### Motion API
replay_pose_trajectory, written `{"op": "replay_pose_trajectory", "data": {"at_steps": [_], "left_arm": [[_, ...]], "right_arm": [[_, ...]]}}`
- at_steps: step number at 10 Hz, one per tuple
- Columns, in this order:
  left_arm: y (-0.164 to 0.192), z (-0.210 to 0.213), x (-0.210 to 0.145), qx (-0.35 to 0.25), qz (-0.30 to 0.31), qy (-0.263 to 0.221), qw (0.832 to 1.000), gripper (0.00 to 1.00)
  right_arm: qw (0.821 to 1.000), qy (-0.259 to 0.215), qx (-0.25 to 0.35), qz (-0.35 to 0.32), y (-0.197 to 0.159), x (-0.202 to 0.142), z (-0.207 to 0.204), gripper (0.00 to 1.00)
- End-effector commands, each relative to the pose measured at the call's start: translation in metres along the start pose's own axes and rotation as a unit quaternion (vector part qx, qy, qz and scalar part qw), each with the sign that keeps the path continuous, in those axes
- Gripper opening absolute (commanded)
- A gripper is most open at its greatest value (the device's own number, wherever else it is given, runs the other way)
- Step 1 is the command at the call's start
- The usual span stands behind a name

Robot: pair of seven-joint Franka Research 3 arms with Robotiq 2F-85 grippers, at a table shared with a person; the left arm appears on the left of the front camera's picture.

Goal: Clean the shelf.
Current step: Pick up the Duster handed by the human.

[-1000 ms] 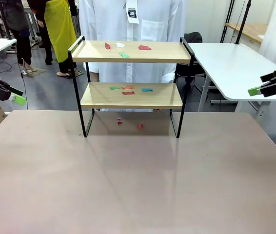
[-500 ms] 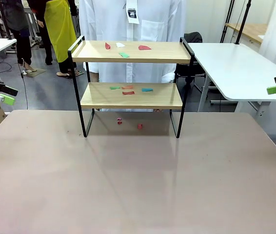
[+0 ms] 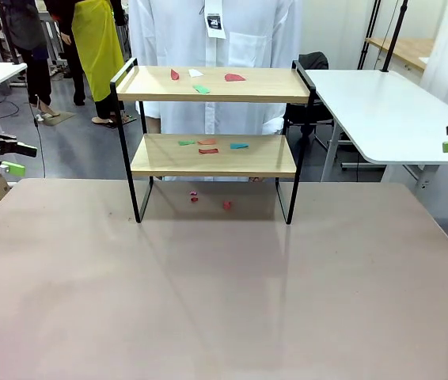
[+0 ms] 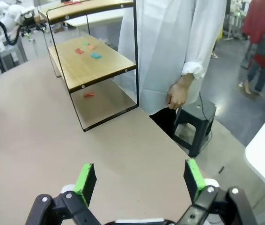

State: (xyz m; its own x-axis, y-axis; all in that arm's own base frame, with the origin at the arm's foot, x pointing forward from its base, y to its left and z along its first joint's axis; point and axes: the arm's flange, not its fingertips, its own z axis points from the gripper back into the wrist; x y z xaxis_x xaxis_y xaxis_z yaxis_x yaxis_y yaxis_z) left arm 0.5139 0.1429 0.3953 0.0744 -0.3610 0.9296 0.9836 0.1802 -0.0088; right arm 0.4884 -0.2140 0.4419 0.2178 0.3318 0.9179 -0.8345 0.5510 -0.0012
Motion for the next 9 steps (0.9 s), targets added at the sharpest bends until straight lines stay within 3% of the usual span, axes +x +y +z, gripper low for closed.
{"op": "replay_pose_trajectory", "data": {"at_steps": [1, 5, 9], "left_arm": [[0.016, 0.006, -0.006, -0.009, -0.018, -0.051, 0.999, 1.0], [0.02, 0.004, -0.003, 0.029, -0.055, -0.109, 0.992, 1.0], [0.016, 0.003, 0.0, 0.067, -0.05, -0.117, 0.99, 1.0]], "right_arm": [[0.999, -0.028, 0.02, 0.028, -0.043, -0.016, -0.01, 1.0], [0.998, -0.05, 0.011, 0.04, -0.056, -0.027, -0.012, 1.0], [0.998, -0.058, 0.003, 0.039, -0.057, -0.029, -0.01, 1.0]]}}
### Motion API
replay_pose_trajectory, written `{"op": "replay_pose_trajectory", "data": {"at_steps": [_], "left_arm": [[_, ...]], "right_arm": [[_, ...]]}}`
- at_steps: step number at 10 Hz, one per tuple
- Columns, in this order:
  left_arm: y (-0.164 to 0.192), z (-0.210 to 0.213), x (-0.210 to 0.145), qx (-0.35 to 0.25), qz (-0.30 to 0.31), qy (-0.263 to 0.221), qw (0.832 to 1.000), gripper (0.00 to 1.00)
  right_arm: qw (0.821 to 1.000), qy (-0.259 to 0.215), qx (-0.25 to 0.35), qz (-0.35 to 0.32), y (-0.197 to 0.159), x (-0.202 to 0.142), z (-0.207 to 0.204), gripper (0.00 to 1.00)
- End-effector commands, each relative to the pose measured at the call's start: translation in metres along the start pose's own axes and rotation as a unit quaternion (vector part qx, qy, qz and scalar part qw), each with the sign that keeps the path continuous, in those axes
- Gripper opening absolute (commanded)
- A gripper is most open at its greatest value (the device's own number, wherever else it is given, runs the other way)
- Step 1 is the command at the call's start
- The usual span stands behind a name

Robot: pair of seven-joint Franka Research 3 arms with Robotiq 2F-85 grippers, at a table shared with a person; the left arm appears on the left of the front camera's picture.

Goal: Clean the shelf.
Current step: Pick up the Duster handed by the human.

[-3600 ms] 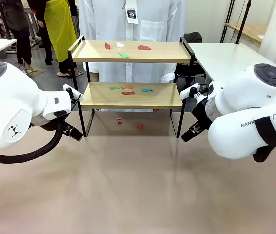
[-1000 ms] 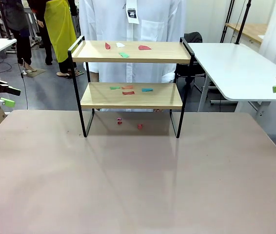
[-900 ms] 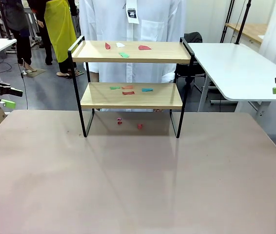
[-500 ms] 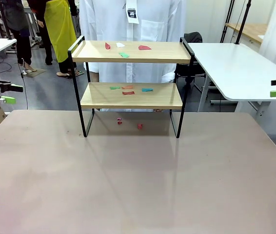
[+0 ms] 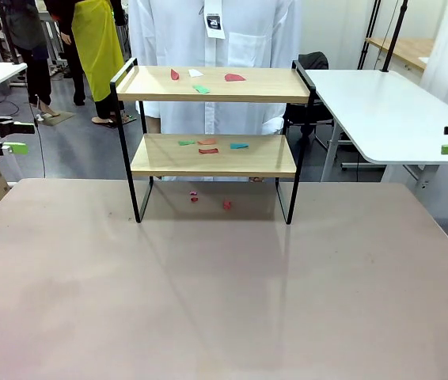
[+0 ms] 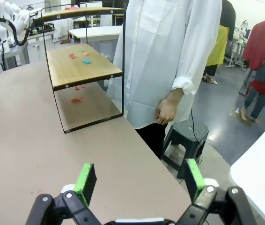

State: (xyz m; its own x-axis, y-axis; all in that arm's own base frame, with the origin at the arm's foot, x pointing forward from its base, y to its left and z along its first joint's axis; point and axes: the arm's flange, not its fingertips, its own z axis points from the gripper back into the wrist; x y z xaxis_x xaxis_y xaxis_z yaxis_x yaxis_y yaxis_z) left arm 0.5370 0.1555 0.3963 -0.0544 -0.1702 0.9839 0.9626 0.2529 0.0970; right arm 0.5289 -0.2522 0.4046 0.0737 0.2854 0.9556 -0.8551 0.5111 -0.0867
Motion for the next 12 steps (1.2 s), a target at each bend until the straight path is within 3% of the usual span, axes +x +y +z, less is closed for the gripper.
{"op": "replay_pose_trajectory", "data": {"at_steps": [1, 3, 4, 12], "left_arm": [[-0.0103, -0.0043, 0.0034, 0.017, -0.009, -0.008, 1.0, 1.0], [-0.0105, -0.0042, 0.0051, 0.034, 0.0, -0.003, 0.999, 1.0], [-0.0021, 0.0005, 0.0002, 0.004, 0.001, 0.001, 1.0, 1.0], [-0.0021, 0.0005, 0.0002, 0.004, 0.001, 0.001, 1.0, 1.0]], "right_arm": [[1.0, 0.003, -0.005, -0.008, -0.0032, 0.0092, -0.005, 1.0], [1.0, 0.014, 0.008, -0.017, -0.0026, 0.0104, -0.0039, 1.0], [1.0, -0.002, -0.001, 0.001, -0.0009, 0.0017, -0.0002, 1.0], [1.0, -0.002, -0.001, 0.001, -0.0009, 0.0017, -0.0002, 1.0]]}}
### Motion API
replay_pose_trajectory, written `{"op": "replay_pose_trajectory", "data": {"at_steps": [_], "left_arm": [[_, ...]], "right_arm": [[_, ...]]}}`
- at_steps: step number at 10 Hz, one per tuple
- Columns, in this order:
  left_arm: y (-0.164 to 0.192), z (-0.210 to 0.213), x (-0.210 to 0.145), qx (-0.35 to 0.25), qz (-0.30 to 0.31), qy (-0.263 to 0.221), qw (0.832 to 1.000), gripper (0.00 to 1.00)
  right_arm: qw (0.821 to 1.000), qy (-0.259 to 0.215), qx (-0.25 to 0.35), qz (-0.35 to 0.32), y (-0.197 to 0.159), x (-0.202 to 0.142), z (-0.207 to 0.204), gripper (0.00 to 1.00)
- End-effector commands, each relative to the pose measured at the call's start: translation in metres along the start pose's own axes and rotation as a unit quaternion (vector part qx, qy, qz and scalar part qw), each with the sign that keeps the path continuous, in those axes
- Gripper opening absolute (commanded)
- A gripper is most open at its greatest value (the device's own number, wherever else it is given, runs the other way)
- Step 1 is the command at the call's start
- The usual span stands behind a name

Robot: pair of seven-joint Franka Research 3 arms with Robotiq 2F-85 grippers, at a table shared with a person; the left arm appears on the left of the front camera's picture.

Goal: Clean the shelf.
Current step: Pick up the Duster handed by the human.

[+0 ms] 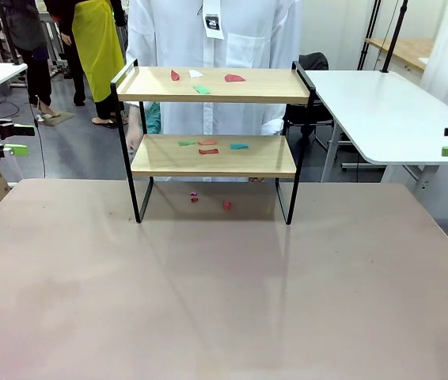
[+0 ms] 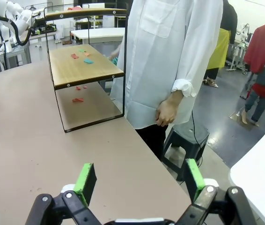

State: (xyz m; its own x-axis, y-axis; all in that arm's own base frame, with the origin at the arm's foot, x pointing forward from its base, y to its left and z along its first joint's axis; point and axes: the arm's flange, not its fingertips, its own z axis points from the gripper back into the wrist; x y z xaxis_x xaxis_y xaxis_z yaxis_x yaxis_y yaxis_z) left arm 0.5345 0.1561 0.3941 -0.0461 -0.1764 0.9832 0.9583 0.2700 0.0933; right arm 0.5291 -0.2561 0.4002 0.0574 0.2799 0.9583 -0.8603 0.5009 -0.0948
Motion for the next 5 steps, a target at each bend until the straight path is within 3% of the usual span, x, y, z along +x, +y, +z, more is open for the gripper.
{"op": "replay_pose_trajectory", "data": {"at_steps": [1, 5], "left_arm": [[0.0004, -0.0003, 0.0023, -0.004, -0.002, -0.003, 1.0, 1.0], [0.0004, -0.0003, 0.0023, -0.004, -0.002, -0.003, 1.0, 1.0]], "right_arm": [[1.0, 0.005, -0.006, -0.005, 0.0008, 0.007, -0.0022, 1.0], [1.0, 0.005, -0.006, -0.005, 0.0008, 0.007, -0.0022, 1.0]]}}
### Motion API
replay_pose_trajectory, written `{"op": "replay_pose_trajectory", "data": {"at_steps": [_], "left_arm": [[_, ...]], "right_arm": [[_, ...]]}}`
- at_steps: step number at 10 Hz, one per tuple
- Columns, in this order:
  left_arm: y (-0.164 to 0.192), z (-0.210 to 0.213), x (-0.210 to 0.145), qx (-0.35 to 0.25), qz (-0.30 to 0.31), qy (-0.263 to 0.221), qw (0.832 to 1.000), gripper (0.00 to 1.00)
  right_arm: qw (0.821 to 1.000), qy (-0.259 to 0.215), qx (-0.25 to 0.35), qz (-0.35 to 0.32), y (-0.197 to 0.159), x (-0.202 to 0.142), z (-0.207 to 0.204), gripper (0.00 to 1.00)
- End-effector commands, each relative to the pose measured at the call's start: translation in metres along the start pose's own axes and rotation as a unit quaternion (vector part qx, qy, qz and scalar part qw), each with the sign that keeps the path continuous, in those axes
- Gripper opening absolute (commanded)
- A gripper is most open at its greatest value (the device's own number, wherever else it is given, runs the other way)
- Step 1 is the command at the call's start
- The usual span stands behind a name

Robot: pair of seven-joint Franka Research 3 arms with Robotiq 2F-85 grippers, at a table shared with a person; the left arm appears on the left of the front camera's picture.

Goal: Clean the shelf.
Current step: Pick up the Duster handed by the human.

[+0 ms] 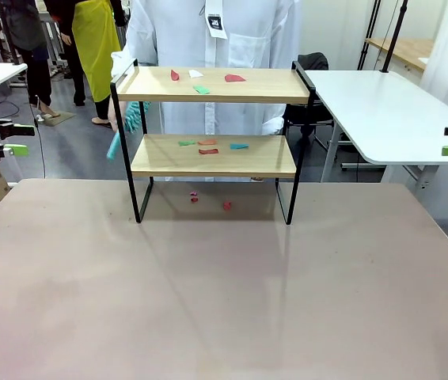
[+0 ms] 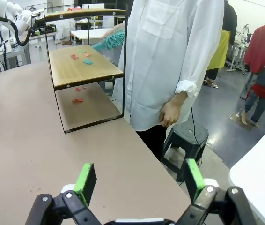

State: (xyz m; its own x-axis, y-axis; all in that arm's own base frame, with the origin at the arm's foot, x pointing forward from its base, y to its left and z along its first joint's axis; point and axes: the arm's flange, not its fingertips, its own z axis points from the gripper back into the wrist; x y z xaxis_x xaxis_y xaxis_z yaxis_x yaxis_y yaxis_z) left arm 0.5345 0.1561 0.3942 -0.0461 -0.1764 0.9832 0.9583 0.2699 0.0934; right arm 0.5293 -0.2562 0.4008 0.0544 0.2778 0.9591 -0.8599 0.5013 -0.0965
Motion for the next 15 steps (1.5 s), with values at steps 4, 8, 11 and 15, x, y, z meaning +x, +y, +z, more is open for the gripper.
{"op": "replay_pose_trajectory", "data": {"at_steps": [4, 8, 11, 15], "left_arm": [[0.0004, -0.0003, 0.0022, -0.004, -0.002, -0.003, 1.0, 1.0], [0.0004, -0.0003, 0.0022, -0.004, -0.002, -0.003, 1.0, 1.0], [0.0004, -0.0003, 0.0022, -0.004, -0.002, -0.003, 1.0, 1.0], [0.0004, -0.0003, 0.0022, -0.004, -0.002, -0.003, 1.0, 1.0]], "right_arm": [[1.0, 0.006, -0.005, -0.005, 0.0011, 0.0064, -0.0024, 1.0], [1.0, 0.006, -0.005, -0.005, 0.0011, 0.0064, -0.0024, 1.0], [1.0, 0.006, -0.005, -0.005, 0.0011, 0.0064, -0.0024, 1.0], [1.0, 0.006, -0.005, -0.005, 0.0011, 0.0064, -0.0024, 1.0]]}}
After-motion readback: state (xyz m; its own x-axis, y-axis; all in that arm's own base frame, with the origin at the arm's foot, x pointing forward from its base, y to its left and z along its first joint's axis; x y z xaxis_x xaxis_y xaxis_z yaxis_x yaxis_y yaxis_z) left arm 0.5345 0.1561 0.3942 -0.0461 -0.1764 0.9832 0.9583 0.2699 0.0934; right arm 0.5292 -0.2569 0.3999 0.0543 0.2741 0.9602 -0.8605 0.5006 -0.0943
